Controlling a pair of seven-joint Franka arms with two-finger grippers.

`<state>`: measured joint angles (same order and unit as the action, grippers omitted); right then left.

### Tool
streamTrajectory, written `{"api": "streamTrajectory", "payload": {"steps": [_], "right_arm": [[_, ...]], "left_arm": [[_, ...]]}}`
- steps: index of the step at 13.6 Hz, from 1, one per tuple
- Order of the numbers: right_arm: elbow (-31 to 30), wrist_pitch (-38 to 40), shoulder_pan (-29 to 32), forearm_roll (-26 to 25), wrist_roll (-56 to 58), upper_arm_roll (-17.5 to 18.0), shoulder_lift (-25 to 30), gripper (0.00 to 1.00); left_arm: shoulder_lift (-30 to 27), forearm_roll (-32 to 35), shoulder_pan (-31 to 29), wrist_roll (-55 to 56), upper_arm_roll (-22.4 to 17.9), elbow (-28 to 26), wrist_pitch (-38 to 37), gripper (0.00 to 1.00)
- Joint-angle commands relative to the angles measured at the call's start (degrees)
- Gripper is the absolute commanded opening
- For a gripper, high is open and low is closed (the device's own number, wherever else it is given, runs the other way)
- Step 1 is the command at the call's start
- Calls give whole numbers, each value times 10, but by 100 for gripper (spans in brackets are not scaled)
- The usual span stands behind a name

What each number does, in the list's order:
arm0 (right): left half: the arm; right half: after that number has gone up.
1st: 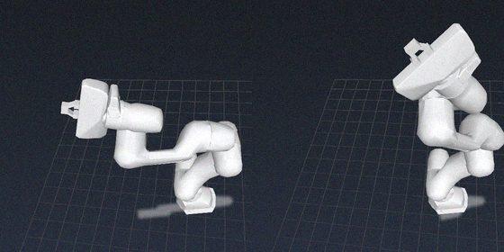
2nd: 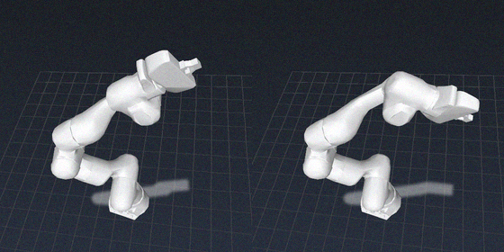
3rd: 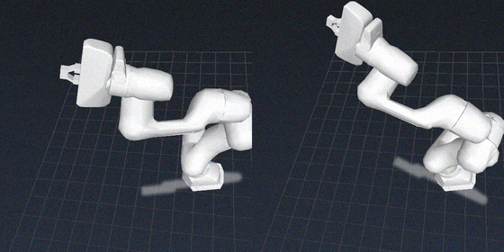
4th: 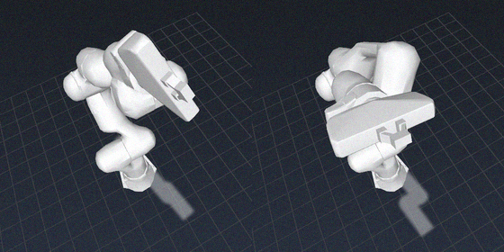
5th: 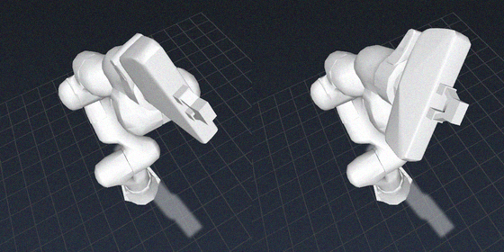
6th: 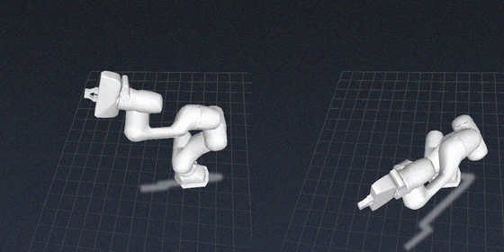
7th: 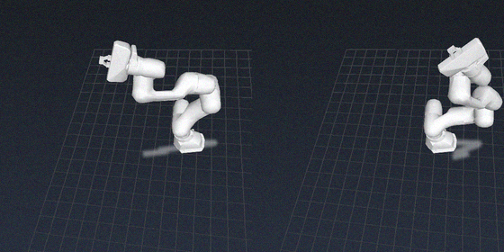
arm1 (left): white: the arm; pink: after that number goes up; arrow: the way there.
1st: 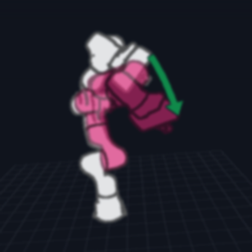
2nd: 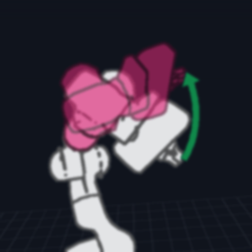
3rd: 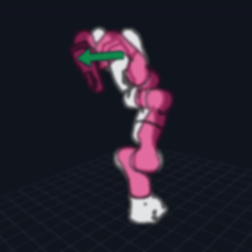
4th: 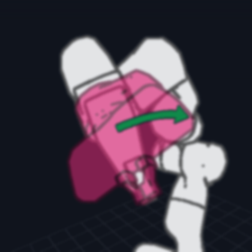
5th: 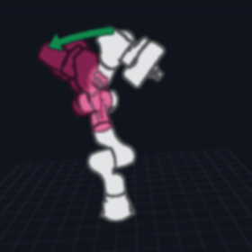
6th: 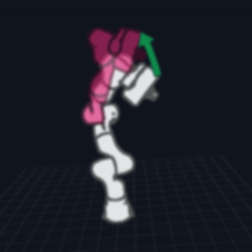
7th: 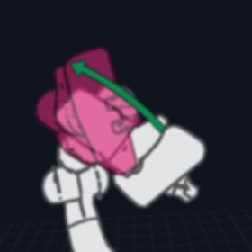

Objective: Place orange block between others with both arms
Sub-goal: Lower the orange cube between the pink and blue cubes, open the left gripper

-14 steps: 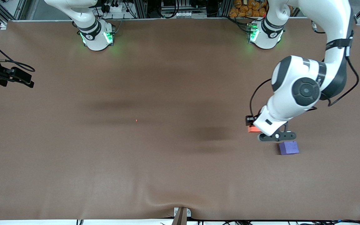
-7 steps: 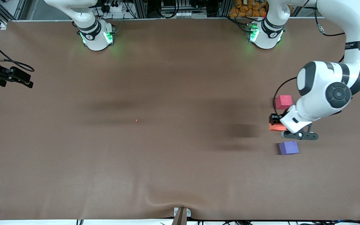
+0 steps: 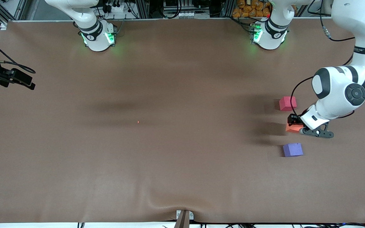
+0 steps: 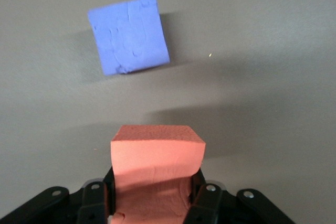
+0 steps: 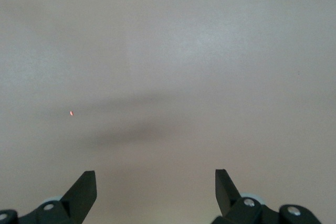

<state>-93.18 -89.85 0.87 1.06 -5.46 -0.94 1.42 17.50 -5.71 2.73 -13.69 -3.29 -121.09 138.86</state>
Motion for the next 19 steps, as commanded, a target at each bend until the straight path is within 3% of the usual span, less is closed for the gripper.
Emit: {"api": "streamTrajectory", "payload": {"steps": [1,6,19], "right_arm": [[-1,6,0,7,-13,3,7,100],[-2,5,-12,3,-21,3,7,100],[0,14,-9,4,-23,2,7,100]], "left_arm": [[2,-22,-15,-10,8,-27,42,0],[23,-81,-31,-10,7,-28,52,0],[68,-102,-28,-9,8,-20,105,0]]}}
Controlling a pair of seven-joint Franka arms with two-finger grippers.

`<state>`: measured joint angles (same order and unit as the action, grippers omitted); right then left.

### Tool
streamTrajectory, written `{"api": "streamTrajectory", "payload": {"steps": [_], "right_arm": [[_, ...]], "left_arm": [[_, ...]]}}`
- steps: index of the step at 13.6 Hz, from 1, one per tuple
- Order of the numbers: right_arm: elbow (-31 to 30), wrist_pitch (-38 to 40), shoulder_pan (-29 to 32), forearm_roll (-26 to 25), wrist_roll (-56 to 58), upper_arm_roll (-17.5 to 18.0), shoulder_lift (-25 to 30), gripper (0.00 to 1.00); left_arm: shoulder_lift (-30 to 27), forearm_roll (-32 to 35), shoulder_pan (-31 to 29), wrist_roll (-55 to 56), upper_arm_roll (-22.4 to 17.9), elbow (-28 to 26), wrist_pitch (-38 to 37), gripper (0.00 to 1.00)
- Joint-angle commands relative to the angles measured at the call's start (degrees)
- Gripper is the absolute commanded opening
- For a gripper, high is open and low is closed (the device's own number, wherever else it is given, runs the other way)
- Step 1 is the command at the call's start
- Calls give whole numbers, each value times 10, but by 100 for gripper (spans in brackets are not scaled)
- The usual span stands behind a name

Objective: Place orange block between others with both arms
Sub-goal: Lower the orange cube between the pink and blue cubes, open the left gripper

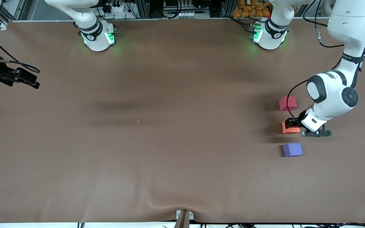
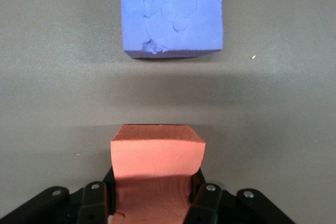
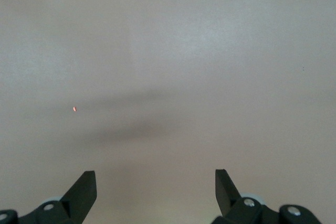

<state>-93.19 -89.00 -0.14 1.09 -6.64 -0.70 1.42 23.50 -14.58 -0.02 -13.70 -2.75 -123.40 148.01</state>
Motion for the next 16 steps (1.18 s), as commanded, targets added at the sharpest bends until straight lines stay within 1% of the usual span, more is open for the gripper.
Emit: {"api": "streamTrajectory", "payload": {"steps": [1,4,5,6,9,11,12,16], "right_arm": [[0,6,1,3,-11,-1,6,100],[0,8,1,3,-11,-2,7,100],[0,8,1,3,-11,-2,7,100],[0,8,1,3,-11,-2,7,100],[0,8,1,3,-11,-3,7,100],[0,8,1,3,-11,-2,7,100],[0,8,1,3,-11,-2,6,100],[0,8,1,3,-11,-2,6,100]], "left_arm": [[8,-13,-2,-9,3,4,13,0],[8,-13,0,-9,3,4,13,0],[8,-12,2,-8,3,5,13,15],[8,-12,1,-12,2,11,12,99],[1,-12,2,5,4,18,4,100],[-28,-12,1,14,10,25,-38,100],[-50,-12,1,24,11,32,-75,100],[-131,-4,-1,37,10,117,-272,100]]}}
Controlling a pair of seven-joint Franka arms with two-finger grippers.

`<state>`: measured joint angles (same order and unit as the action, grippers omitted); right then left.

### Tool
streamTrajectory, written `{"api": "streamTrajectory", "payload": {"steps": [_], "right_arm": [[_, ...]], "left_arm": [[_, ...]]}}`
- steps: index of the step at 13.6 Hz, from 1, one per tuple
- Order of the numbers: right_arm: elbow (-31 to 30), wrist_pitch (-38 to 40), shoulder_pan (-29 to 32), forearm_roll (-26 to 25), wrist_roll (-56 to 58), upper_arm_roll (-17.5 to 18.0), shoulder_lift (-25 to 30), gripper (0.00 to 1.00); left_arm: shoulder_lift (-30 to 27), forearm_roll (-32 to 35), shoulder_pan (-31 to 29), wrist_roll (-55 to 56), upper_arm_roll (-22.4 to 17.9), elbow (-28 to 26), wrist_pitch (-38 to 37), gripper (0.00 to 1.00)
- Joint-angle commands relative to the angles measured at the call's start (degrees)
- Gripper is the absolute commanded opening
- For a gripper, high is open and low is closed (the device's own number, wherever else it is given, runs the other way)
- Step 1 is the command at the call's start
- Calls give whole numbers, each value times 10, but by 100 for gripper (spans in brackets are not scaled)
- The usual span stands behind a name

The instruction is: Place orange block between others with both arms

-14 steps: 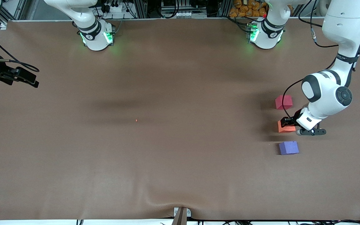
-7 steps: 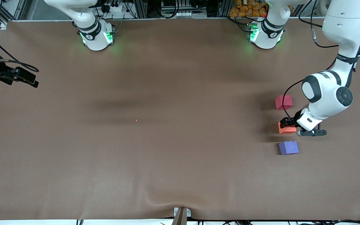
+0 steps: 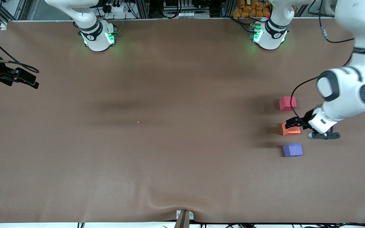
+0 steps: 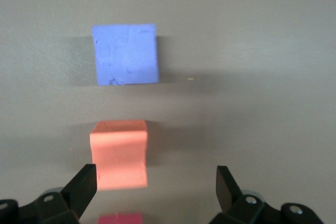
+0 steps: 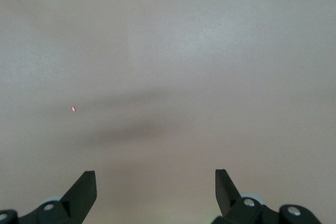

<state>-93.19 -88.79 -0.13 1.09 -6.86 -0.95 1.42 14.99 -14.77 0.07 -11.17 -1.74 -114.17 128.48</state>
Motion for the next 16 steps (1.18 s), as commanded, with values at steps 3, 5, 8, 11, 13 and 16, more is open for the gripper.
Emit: {"api": "streamTrajectory", "payload": {"steps": [3,5,8,11,13,16], "right_arm": [[0,5,1,3,-9,1,6,100],[0,6,1,3,-9,0,6,100],[0,5,1,3,-9,0,6,100],[0,6,1,3,-9,0,6,100],[0,6,1,3,-9,0,6,100],[0,5,1,3,-9,0,6,100]], "left_arm": [[-85,18,-2,47,0,103,-206,100],[-103,96,1,112,29,172,-279,100],[-106,105,-2,138,44,263,-371,100],[-107,105,-2,140,46,305,-417,100],[-111,105,-2,156,46,308,-418,100],[-128,106,0,150,46,305,-421,100]]}}
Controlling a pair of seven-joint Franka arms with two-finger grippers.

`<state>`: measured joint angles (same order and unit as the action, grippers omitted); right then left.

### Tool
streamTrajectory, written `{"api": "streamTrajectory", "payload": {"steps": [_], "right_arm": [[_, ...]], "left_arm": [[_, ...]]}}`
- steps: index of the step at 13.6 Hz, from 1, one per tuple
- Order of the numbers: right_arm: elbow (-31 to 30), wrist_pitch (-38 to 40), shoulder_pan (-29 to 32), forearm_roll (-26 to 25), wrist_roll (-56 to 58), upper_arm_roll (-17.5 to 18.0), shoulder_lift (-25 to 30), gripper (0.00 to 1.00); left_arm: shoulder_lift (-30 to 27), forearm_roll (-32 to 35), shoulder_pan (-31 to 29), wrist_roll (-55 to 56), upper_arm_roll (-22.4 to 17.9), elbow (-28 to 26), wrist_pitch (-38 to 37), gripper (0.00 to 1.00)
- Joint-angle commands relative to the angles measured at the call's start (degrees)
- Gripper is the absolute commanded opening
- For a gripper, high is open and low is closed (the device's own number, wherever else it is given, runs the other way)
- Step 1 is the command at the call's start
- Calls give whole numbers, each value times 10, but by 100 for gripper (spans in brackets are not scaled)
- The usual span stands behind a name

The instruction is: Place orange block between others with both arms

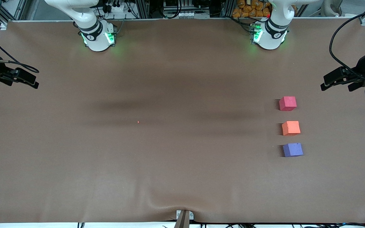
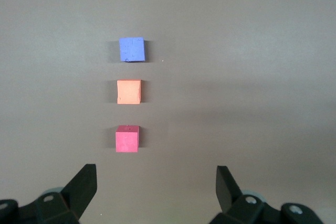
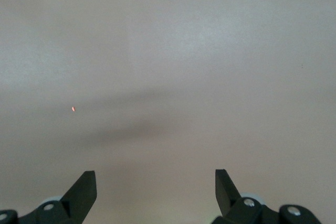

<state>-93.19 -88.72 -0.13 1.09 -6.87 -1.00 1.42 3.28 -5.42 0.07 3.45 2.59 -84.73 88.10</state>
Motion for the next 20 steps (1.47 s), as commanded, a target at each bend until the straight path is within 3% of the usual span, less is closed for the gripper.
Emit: {"api": "streamTrajectory", "payload": {"steps": [1,6,20], "right_arm": [[0,5,1,3,-9,0,6,100],[0,6,1,3,-9,0,6,100],[-1,6,1,3,-8,0,5,100]], "left_arm": [[-23,13,0,-3,6,0,-17,100],[-63,52,11,9,29,-46,-31,100],[-63,63,14,18,25,-40,-48,100]]}}
